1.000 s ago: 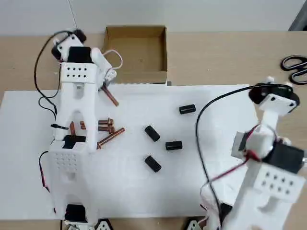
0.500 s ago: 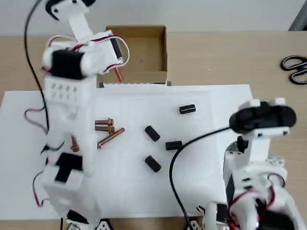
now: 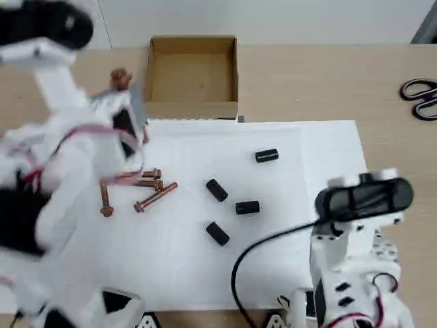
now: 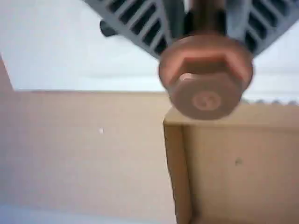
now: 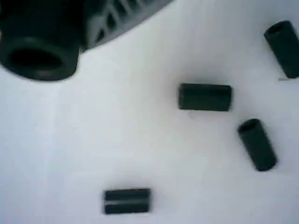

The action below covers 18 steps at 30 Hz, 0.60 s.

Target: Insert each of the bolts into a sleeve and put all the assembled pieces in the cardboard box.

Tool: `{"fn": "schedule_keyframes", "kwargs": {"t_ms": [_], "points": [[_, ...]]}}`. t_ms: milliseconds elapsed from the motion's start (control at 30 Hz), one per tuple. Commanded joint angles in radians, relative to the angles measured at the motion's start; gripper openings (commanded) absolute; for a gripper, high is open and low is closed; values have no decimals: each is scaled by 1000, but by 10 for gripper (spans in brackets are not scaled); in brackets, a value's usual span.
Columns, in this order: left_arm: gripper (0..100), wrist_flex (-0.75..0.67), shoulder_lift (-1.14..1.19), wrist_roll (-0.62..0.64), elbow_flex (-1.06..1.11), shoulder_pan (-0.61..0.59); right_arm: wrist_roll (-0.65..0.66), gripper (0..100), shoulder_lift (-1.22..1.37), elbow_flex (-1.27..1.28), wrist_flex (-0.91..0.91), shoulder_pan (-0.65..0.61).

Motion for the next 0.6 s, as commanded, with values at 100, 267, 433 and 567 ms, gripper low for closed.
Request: {"fn": "schedule_keyframes", "kwargs": {"t_ms": [100, 267, 433, 567], "points": [[5, -61, -353, 17, 414, -17, -104, 2, -116, 121, -104, -219], [5, -247, -577, 49, 705, -51, -160, 2, -234, 285, -228, -401], [5, -427, -792, 52, 1000, -46, -166, 2, -352, 436, -321, -549], [5, -580, -957, 106, 1230, -41, -166, 2, -378, 523, -374, -619]]}}
